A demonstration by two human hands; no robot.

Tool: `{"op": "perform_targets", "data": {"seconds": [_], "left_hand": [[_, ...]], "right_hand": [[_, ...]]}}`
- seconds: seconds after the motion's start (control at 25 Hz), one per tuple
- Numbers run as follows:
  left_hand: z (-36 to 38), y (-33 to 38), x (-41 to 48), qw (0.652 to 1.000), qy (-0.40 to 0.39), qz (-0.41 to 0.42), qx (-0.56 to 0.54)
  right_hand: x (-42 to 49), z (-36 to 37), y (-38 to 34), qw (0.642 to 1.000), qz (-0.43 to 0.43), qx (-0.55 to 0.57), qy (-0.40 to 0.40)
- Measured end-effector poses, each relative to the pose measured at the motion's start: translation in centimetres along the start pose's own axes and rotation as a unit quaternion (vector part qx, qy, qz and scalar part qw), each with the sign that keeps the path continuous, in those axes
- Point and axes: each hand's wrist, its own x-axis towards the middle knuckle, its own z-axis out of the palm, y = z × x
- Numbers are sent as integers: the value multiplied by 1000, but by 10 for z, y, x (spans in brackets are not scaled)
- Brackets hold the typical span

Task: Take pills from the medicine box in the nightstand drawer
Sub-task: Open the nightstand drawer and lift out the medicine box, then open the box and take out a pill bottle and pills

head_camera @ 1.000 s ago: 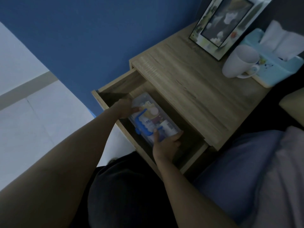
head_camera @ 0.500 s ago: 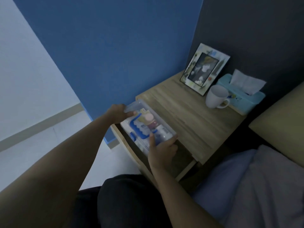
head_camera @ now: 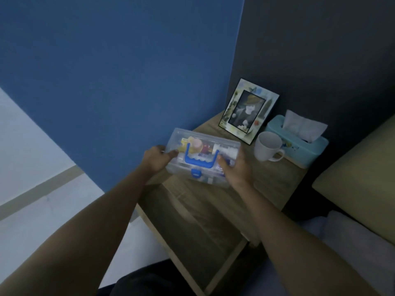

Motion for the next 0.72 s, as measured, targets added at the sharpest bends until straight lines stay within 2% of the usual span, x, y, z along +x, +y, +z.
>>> {"op": "perform_targets", "data": {"seconds": [0.16,0.28,0.36,0.44,0.48,0.56,0.6,0.64,0.72], "left_hand": [[27,-6,16,1000,-17,-2,-15],[37,-6,18,1000,12,9,-17],[42,-4,20,999,26,14,-27],[48,-2,15,996,50,-3,-75],[56,-3,8,988,79,-26,-132],[80,-8,-13,951,158,-89,-250],[94,-11,-25,941,167,-114,-271],[109,-13,-35,945,132,-121,-273],[133,-9,-42,955,16,-99,-278]], "right_hand": [[36,1,26,999,8,-3,-45],[49,2,34,999,10,12,-44],[56,1,36,999,-6,-21,-46],[59,-1,38,991,-45,-122,-28],[60,-2,36,978,-81,-193,-7],[60,-3,29,937,-184,-298,6],[61,-2,26,919,-231,-317,-22],[62,-1,24,907,-260,-325,-63],[62,-1,28,900,-263,-327,-120]]}}
